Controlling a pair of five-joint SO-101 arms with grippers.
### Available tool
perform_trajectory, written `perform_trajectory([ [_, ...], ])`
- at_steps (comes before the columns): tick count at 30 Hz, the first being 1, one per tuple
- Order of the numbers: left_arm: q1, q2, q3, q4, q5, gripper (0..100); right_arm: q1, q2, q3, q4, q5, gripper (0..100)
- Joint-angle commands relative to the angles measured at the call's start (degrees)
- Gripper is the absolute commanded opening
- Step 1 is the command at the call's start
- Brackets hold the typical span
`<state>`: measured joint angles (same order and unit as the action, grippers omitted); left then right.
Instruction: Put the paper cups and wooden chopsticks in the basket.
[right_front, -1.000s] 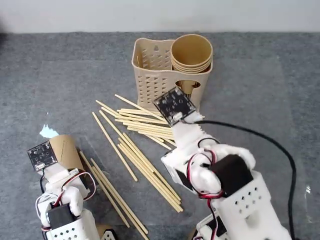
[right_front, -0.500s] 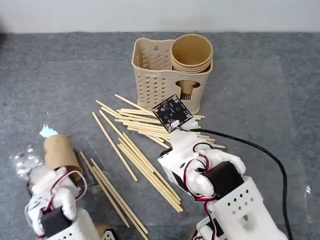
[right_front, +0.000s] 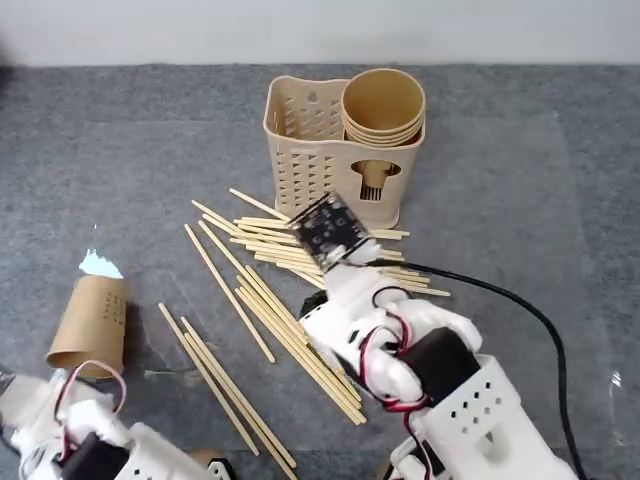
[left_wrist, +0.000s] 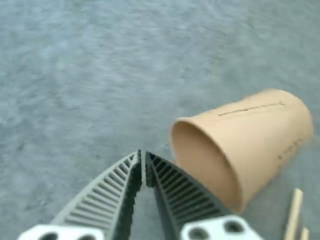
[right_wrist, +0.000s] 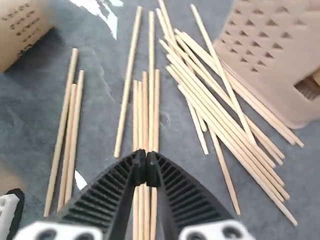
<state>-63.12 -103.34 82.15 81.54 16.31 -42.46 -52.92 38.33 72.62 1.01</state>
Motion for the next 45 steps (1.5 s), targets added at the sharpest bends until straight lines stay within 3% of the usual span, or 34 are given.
perform_trajectory([
  [1, -5.8, -1.1, -1.5, 0.3, -0.2, 1, -2.9, -1.0, -0.4, -3.0, -0.7, 1.6],
  [5, -6.0, -1.1, 3.8, -5.1, -0.1, 1, -3.1, 2.2, -0.4, -4.2, -0.7, 1.6],
  [10, 2.2, -1.1, 14.5, -19.2, -0.8, 1, -2.9, 5.5, -0.7, -3.9, -0.7, 1.6],
  [18, 10.3, -1.0, 14.2, -30.4, -12.6, 1, -2.9, 5.5, -0.5, -3.6, -0.7, 1.6],
  [30, 24.6, -1.0, 14.2, -27.0, -21.3, 1, -2.8, 4.2, -0.7, -1.2, -0.7, 1.6],
  [37, 41.8, -1.0, 14.2, -26.9, -21.2, 1, -2.2, -2.7, -0.4, 2.0, -0.7, 1.6],
  [45, 58.8, -1.0, 14.2, -26.7, -21.3, 1, 4.4, -4.5, -0.4, 3.8, -0.7, 1.6],
])
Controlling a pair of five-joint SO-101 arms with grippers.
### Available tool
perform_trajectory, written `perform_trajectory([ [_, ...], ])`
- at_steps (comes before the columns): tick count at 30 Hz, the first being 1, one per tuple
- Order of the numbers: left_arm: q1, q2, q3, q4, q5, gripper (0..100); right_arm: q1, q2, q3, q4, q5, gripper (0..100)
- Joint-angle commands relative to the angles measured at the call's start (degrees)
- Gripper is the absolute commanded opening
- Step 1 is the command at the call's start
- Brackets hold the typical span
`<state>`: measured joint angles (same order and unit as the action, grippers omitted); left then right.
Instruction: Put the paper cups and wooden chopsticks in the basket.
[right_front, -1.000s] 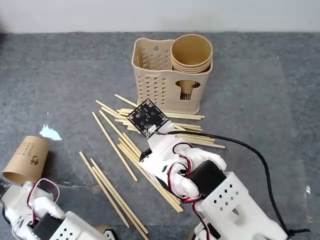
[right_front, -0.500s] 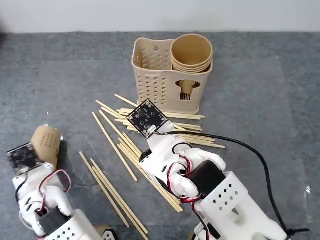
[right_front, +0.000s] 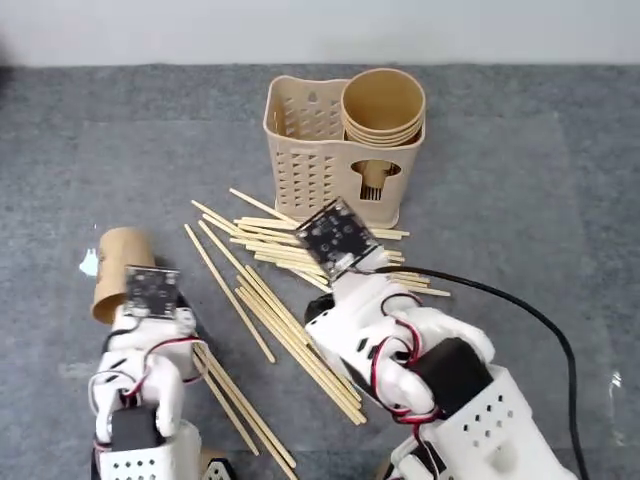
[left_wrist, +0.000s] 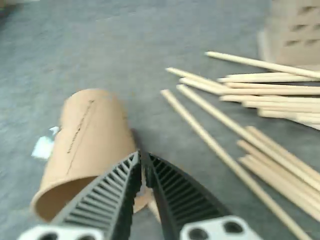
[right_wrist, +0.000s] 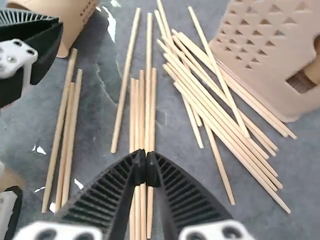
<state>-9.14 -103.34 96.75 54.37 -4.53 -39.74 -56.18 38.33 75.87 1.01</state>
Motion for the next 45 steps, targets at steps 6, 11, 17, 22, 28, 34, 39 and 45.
perform_trajectory([
  [6, 5.9, -1.0, -0.7, 0.5, -0.4, 1, 1.9, -1.3, -0.4, 0.7, -0.7, 1.6],
  [11, 1.4, -1.0, -2.6, 0.5, -0.3, 1, 1.9, -1.3, -0.4, 0.3, -0.7, 1.6],
  [17, -5.7, -1.0, -7.3, 0.5, -0.1, 1, 1.9, -1.3, -0.4, 0.1, -0.7, 1.6],
  [22, -12.3, -1.1, -9.1, 2.3, -0.1, 1, 1.9, -1.3, -0.3, -2.0, -0.7, 1.6],
  [28, -23.5, -1.1, -15.4, 13.2, -0.1, 1, 1.6, -0.4, 4.5, -9.7, -0.4, 2.8],
  [34, -39.6, -1.1, -14.4, 15.1, -0.1, 1, -0.4, 7.5, 6.1, -15.3, -0.7, 14.8],
  [39, -47.8, -1.1, -9.6, 15.1, -0.1, 1, -6.7, 15.4, 4.2, -22.7, -0.7, 14.3],
  [45, -50.4, -1.1, -2.6, 15.1, -0.1, 1, -12.3, 28.4, -4.0, -27.6, -0.7, 14.4],
])
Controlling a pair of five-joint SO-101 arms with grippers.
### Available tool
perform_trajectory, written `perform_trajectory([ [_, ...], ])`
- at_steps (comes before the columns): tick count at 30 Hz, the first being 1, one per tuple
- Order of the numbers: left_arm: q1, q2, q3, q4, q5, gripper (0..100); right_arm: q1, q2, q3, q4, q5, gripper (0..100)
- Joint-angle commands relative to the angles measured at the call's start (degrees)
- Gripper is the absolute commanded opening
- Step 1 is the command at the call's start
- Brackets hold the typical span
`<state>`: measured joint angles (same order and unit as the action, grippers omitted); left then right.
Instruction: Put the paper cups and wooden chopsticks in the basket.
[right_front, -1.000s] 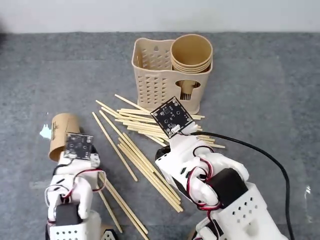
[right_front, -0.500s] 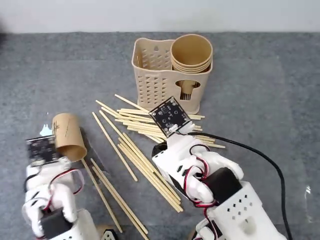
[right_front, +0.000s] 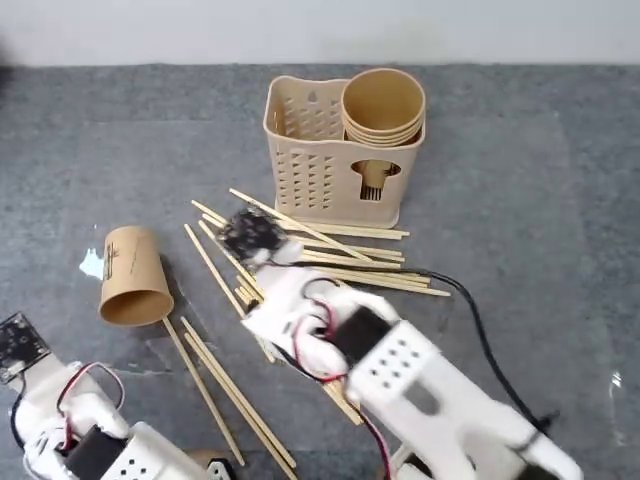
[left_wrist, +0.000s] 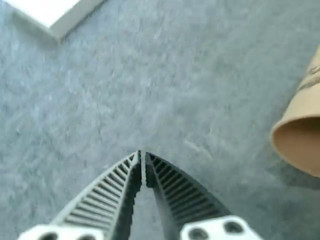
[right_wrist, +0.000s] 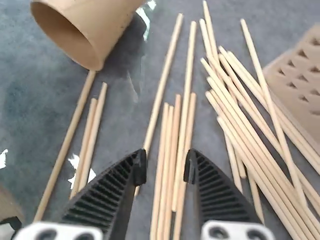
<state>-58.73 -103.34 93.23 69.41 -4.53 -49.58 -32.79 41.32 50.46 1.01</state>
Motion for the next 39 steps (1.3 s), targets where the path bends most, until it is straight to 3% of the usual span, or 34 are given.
perform_trajectory([
  [1, -0.8, -1.1, 1.7, 0.1, -0.1, 1, -3.2, 7.5, -9.1, -2.3, -0.7, 14.4],
  [11, -0.8, -1.1, 2.9, 0.4, -0.1, 1, -9.1, 26.9, -24.9, -2.4, -0.3, 33.0],
  [34, -0.5, -1.1, 3.2, 0.5, -0.1, 1, -13.0, 56.4, -52.5, -2.5, -0.2, 32.7],
  [36, -0.5, -1.1, 3.2, 0.5, -0.1, 1, -12.4, 58.6, -54.4, -2.5, -0.2, 29.2],
  [39, -0.5, -1.1, 3.2, 0.5, -0.1, 1, -10.9, 60.8, -57.1, -2.4, -0.2, 15.3],
])
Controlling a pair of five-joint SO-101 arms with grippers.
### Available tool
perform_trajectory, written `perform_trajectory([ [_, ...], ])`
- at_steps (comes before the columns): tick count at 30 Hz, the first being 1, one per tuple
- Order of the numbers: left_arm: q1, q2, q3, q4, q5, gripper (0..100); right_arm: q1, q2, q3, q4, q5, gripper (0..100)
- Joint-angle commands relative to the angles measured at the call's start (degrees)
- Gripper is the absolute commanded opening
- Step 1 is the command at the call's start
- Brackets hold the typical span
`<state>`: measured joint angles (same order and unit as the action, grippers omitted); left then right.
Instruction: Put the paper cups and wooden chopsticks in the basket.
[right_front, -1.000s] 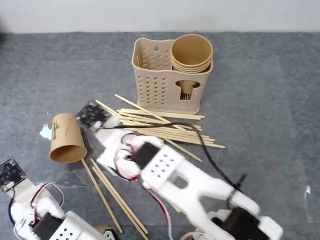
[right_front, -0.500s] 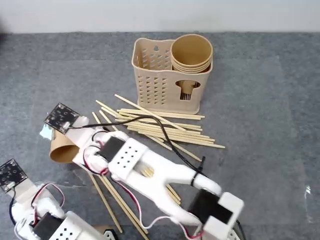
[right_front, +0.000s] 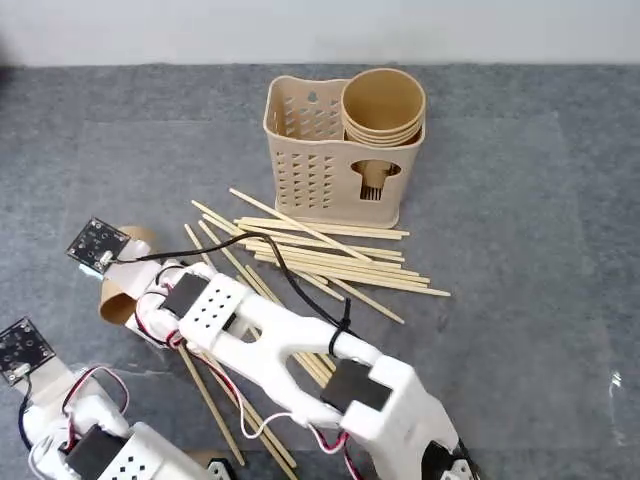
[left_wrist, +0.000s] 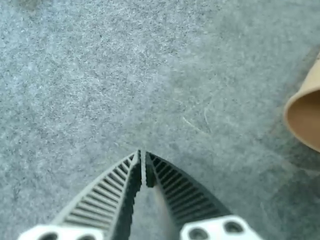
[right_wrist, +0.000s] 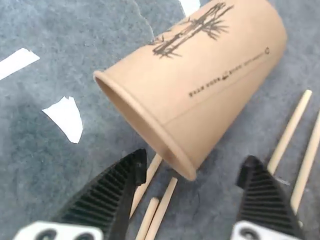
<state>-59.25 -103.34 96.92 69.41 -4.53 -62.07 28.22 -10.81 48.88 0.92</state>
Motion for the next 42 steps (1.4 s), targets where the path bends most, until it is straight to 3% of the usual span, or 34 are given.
perform_trajectory([
  [1, 0.0, -1.1, -0.5, 0.5, -0.1, 1, 2.2, 0.0, -5.9, -0.7, -0.1, 10.2],
  [4, 0.0, -1.1, -0.5, 0.5, -0.1, 1, 3.7, -1.2, -6.8, -0.7, -0.4, 0.5],
  [21, 0.1, -1.1, -0.5, 0.5, -0.1, 1, 12.5, -27.0, -6.8, 13.4, -0.1, 0.9],
  [32, 0.4, -1.1, -0.6, 0.4, -0.1, 1, 29.6, -47.9, -6.8, 22.1, 0.2, 0.9],
  [42, 20.9, -1.1, -0.7, 0.1, -0.1, 1, 44.7, -51.4, -6.8, 24.2, 2.4, 0.9],
])
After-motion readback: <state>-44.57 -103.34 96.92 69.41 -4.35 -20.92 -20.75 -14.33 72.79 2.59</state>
